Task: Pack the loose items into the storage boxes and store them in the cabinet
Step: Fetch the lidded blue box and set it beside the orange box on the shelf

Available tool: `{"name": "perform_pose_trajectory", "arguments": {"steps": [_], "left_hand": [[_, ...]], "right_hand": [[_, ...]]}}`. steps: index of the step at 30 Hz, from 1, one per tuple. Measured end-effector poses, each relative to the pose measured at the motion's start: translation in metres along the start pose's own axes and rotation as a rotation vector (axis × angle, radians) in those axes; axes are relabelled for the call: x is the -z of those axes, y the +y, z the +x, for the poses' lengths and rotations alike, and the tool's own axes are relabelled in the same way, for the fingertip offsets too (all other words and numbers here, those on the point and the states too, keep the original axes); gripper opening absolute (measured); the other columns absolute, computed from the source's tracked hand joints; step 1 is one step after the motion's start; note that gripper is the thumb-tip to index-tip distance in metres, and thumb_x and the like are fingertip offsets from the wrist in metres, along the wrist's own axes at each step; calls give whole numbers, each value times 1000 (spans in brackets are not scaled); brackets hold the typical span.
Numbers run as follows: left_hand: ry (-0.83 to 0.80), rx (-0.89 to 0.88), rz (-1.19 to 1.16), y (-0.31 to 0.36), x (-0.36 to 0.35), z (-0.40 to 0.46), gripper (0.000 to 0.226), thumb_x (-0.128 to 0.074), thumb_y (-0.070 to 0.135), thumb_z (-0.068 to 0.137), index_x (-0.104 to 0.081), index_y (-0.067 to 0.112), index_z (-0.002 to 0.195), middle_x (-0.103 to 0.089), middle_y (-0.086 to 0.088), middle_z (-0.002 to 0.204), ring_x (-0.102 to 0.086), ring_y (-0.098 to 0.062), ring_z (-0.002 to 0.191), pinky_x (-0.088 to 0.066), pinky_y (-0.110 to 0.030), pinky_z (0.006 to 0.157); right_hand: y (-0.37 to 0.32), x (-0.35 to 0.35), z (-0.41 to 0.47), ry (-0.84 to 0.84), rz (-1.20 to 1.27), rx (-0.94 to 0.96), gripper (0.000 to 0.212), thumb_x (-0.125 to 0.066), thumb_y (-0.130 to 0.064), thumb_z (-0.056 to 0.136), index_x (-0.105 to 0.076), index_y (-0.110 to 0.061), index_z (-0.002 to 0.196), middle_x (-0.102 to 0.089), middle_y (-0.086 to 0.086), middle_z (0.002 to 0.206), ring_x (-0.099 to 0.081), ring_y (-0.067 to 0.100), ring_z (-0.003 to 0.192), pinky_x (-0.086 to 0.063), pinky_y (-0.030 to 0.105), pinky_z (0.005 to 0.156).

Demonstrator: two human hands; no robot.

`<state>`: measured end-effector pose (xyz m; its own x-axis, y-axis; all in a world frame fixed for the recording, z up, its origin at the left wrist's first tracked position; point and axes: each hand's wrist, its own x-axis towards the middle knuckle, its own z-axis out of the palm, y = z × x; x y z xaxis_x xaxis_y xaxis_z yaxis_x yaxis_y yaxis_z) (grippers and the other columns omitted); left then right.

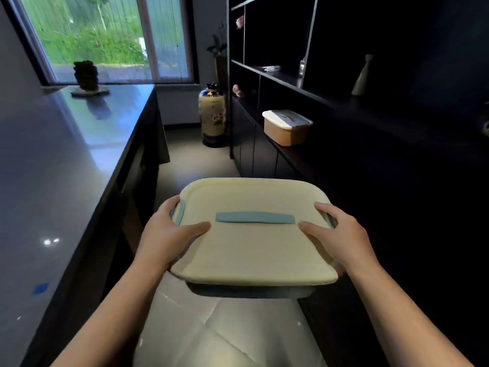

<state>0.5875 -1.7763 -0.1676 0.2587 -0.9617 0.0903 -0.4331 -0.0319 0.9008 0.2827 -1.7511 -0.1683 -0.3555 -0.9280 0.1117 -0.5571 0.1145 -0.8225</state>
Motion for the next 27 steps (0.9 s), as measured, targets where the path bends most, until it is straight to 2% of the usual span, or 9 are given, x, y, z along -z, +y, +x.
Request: {"name": "perform_pose_trajectory", "arguments": {"steps": [2, 6, 10, 13, 16, 18, 20, 23, 27], "left_hand": [[-50, -38, 30, -1, -14, 56, 87, -84, 37, 56, -43, 33, 132, -56, 7, 114, -55, -16, 103, -48, -40, 90], [-150, -113, 119, 8, -50, 162, 87, -81, 41, 60, -39, 30, 136, -45, 16, 106, -47, -9, 97, -39, -30, 79], [-321, -178, 165, 24, -104, 243, 87, -80, 41, 60, -39, 28, 135, -43, 20, 100, -44, -9, 96, -37, -28, 78], [-446, -214, 166, 33, -159, 298, 88, -82, 38, 60, -39, 27, 136, -41, 17, 104, -41, -7, 95, -34, -28, 81], [-504, -232, 158, 37, -215, 345, 86, -81, 37, 61, -39, 27, 136, -46, 13, 109, -40, -6, 93, -34, -26, 79], [-564, -222, 158, 40, -252, 381, 91, -81, 37, 62, -34, 27, 140, -51, 4, 126, -43, -10, 97, -37, -29, 82], [-622, -197, 201, 50, -287, 415, 101, -81, 39, 63, -25, 26, 146, -44, -1, 141, -48, -20, 114, -41, -36, 92], [-681, -209, 204, 63, -339, 462, 107, -82, 38, 63, -18, 26, 148, -38, 1, 148, -40, -24, 130, -37, -40, 101], [-747, -213, 215, 69, -396, 507, 107, -82, 34, 64, -17, 29, 148, -38, 1, 147, -40, -25, 130, -37, -41, 101]], "right_hand": [[-4, -21, 39, 45, 6, -32, 66, -76, -51, 66, -52, -44, 126, -56, -10, 126, -50, 14, 109, -45, 36, 86], [-5, -53, 109, 142, 23, -111, 67, -77, -52, 64, -53, -42, 126, -56, -10, 128, -51, 15, 114, -41, 32, 84], [8, -63, 164, 239, -21, -203, 67, -76, -55, 63, -53, -42, 126, -57, -9, 127, -52, 16, 113, -44, 33, 84], [26, -64, 218, 323, -24, -278, 66, -77, -55, 61, -56, -42, 122, -57, -9, 127, -51, 11, 104, -41, 30, 79], [48, -67, 279, 376, -10, -326, 66, -79, -54, 59, -57, -42, 120, -57, -9, 128, -53, 15, 111, -40, 29, 80], [61, -71, 317, 393, -8, -356, 66, -79, -53, 61, -56, -43, 122, -55, -9, 131, -52, 18, 117, -41, 31, 83], [71, -74, 351, 415, -15, -391, 66, -78, -53, 63, -54, -44, 124, -54, -8, 132, -50, 20, 120, -43, 35, 88], [83, -72, 399, 470, -32, -458, 64, -76, -54, 65, -53, -45, 124, -55, -4, 130, -49, 25, 120, -42, 37, 86], [92, -76, 442, 519, -49, -525, 61, -74, -54, 67, -54, -43, 123, -59, -2, 124, -52, 26, 117, -43, 35, 87]]}}
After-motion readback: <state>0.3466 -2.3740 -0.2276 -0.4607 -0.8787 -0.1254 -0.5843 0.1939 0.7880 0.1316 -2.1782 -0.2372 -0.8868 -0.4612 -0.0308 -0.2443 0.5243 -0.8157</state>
